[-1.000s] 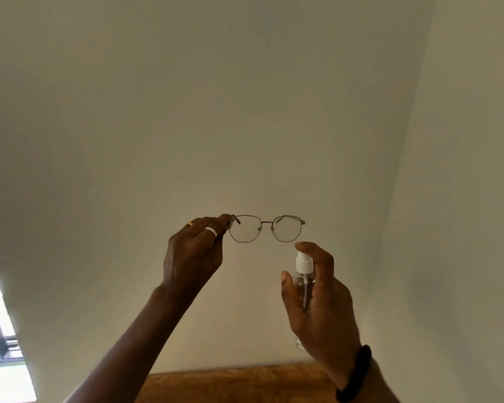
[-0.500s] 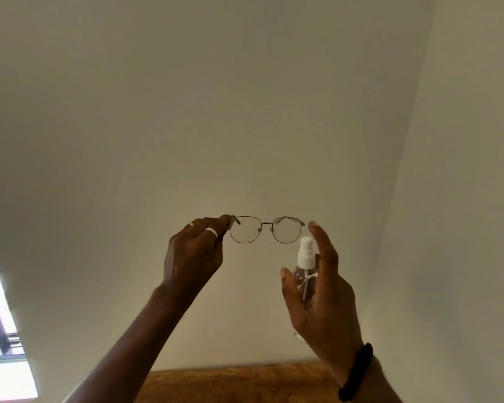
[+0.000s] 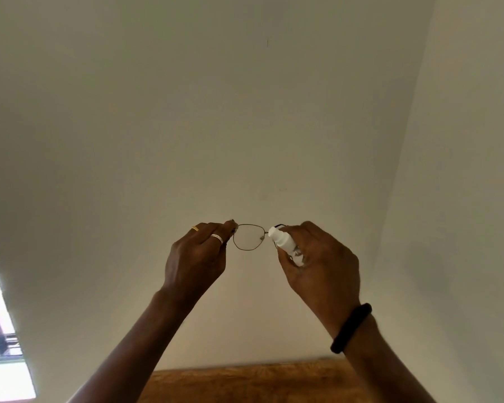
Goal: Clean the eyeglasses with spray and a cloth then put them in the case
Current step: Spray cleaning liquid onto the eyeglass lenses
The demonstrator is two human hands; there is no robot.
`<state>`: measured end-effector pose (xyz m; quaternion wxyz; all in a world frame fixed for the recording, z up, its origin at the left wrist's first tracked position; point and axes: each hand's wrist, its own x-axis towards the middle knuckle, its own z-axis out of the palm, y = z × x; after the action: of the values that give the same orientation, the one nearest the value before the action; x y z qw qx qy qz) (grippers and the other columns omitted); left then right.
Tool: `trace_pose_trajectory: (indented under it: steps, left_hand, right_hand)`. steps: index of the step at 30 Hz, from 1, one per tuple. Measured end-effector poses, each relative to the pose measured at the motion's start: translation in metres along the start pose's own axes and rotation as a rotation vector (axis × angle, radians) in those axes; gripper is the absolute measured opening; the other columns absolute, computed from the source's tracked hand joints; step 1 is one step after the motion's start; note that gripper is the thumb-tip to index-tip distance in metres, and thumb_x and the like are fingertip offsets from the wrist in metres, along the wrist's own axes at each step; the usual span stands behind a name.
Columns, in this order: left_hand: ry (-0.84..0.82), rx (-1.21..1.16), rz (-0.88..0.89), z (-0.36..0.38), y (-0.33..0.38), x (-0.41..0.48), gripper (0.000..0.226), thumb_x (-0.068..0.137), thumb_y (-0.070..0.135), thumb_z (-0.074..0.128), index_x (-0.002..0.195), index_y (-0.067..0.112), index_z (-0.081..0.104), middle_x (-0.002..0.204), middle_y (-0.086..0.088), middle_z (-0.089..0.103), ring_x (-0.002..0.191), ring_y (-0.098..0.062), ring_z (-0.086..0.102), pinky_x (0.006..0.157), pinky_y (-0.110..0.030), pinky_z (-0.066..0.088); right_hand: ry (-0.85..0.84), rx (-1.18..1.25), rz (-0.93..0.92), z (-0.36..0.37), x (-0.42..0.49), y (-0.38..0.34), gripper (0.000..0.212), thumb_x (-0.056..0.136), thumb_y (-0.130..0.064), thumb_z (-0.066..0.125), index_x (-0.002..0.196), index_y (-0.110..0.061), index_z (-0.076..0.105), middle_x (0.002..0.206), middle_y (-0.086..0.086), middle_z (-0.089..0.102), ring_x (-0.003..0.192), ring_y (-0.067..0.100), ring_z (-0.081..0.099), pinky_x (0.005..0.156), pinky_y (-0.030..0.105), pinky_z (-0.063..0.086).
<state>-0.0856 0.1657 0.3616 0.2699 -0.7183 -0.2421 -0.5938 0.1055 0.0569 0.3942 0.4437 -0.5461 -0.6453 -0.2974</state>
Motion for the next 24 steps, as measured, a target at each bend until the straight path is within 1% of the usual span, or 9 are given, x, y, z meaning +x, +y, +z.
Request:
trace_pose_trajectory:
  steps: [4, 7, 12, 14, 16, 18, 20, 22, 24]
  left_hand:
    - [0.005, 0.029, 0.041, -0.002, 0.006, 0.0, 0.027, 0.085, -0.002, 0.072, 0.11, 0.009, 0.072, 0.086, -0.005, 0.075, 0.067, -0.029, 0.069, 0.043, -0.036, 0.052]
    - [0.01, 0.014, 0.038, -0.005, 0.007, 0.003, 0.026, 0.088, 0.001, 0.069, 0.112, 0.012, 0.069, 0.086, -0.004, 0.075, 0.067, -0.028, 0.068, 0.043, -0.036, 0.052]
    - [-0.009, 0.021, 0.043, -0.006, 0.009, 0.002, 0.02, 0.093, 0.006, 0.065, 0.112, 0.011, 0.07, 0.087, -0.004, 0.075, 0.068, -0.028, 0.067, 0.042, -0.036, 0.051]
    - [-0.015, 0.018, 0.055, -0.005, 0.011, -0.001, 0.021, 0.095, 0.01, 0.064, 0.115, 0.01, 0.072, 0.091, -0.003, 0.076, 0.071, -0.026, 0.069, 0.044, -0.036, 0.053]
    - [-0.029, -0.008, 0.025, -0.004, 0.014, -0.004, 0.027, 0.097, 0.015, 0.063, 0.123, 0.011, 0.071, 0.099, -0.001, 0.076, 0.078, -0.021, 0.07, 0.053, -0.033, 0.057]
    - [-0.022, -0.099, -0.157, -0.003, 0.024, -0.008, 0.03, 0.098, 0.019, 0.063, 0.127, 0.013, 0.067, 0.102, 0.005, 0.075, 0.079, -0.011, 0.068, 0.06, -0.024, 0.055]
    - [0.004, -0.299, -0.524, -0.002, 0.041, -0.014, 0.021, 0.096, 0.021, 0.066, 0.118, 0.023, 0.066, 0.095, 0.014, 0.072, 0.075, -0.005, 0.068, 0.055, -0.022, 0.053]
    - [-0.018, -0.52, -0.838, 0.004, 0.062, -0.023, 0.011, 0.094, 0.019, 0.069, 0.098, 0.027, 0.063, 0.082, 0.01, 0.072, 0.069, -0.008, 0.068, 0.05, -0.03, 0.052]
    - [-0.163, -0.787, -1.086, 0.009, 0.078, -0.031, 0.004, 0.095, 0.017, 0.067, 0.092, 0.019, 0.067, 0.079, -0.001, 0.075, 0.068, -0.015, 0.068, 0.048, -0.029, 0.049]
  right_hand:
    - [-0.074, -0.095, -0.043, 0.002, 0.014, 0.0, 0.019, 0.074, -0.029, 0.08, 0.089, -0.03, 0.068, 0.073, -0.009, 0.059, 0.054, 0.01, 0.05, 0.048, 0.02, 0.031]
    - [-0.1, -0.12, -0.068, 0.003, 0.018, 0.0, 0.02, 0.071, -0.029, 0.082, 0.085, -0.029, 0.067, 0.071, -0.009, 0.059, 0.053, 0.009, 0.047, 0.049, 0.02, 0.029]
    - [-0.135, -0.139, -0.094, 0.005, 0.019, -0.001, 0.023, 0.067, -0.026, 0.084, 0.078, -0.025, 0.064, 0.068, -0.008, 0.059, 0.051, 0.014, 0.053, 0.044, 0.022, 0.04]
    - [-0.135, -0.138, -0.094, 0.004, 0.02, 0.002, 0.023, 0.067, -0.025, 0.084, 0.077, -0.025, 0.064, 0.069, -0.008, 0.06, 0.05, 0.014, 0.054, 0.045, 0.021, 0.037]
    - [-0.112, -0.122, -0.096, 0.001, 0.022, 0.006, 0.023, 0.067, -0.024, 0.085, 0.075, -0.024, 0.063, 0.067, -0.008, 0.059, 0.049, 0.013, 0.05, 0.046, 0.019, 0.031]
    - [-0.091, -0.066, -0.082, -0.004, 0.026, 0.012, 0.023, 0.069, -0.024, 0.083, 0.073, -0.025, 0.06, 0.065, -0.008, 0.057, 0.048, 0.011, 0.046, 0.044, 0.019, 0.032]
    - [-0.087, 0.034, -0.048, -0.007, 0.029, 0.019, 0.022, 0.076, -0.028, 0.08, 0.073, -0.025, 0.058, 0.064, -0.008, 0.056, 0.05, 0.011, 0.049, 0.044, 0.025, 0.041]
    - [-0.085, 0.15, -0.009, -0.009, 0.032, 0.026, 0.021, 0.08, -0.032, 0.077, 0.073, -0.024, 0.058, 0.063, -0.008, 0.057, 0.053, 0.012, 0.052, 0.048, 0.031, 0.047]
    - [-0.093, 0.233, 0.012, -0.009, 0.033, 0.031, 0.018, 0.081, -0.034, 0.074, 0.075, -0.022, 0.061, 0.064, -0.007, 0.061, 0.057, 0.012, 0.057, 0.052, 0.034, 0.05]
